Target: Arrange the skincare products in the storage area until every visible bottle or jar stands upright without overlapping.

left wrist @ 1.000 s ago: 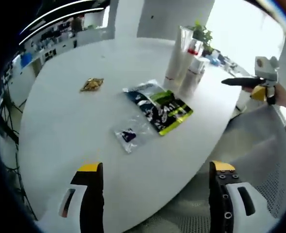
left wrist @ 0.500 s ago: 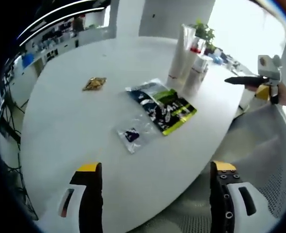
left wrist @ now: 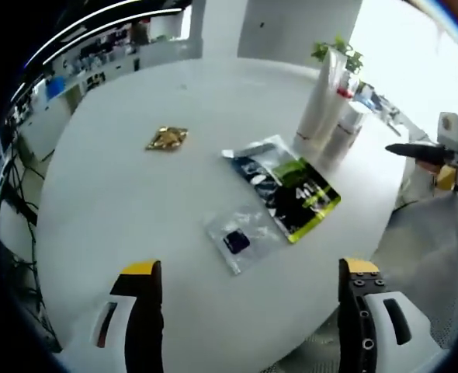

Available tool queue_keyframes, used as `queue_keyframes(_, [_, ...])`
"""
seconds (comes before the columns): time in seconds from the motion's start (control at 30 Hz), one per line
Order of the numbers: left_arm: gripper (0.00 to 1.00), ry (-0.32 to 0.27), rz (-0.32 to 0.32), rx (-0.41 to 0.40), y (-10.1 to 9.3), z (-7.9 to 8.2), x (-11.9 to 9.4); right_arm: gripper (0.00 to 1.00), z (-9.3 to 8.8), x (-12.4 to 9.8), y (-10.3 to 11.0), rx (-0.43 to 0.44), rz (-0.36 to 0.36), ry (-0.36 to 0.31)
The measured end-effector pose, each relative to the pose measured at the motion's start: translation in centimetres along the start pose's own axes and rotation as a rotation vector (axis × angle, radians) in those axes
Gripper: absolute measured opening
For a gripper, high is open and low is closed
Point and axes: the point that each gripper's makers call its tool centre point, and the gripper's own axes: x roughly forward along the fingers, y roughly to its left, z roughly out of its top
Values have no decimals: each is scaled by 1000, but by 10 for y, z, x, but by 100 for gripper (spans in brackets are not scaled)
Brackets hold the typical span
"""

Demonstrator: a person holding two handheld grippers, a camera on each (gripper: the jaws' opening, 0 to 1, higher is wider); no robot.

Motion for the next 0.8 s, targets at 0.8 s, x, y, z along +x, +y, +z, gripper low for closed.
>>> queue_keyframes(0.8, [85,57,20,83,35,54,42,99,0,-1,-8,55,-30,-6])
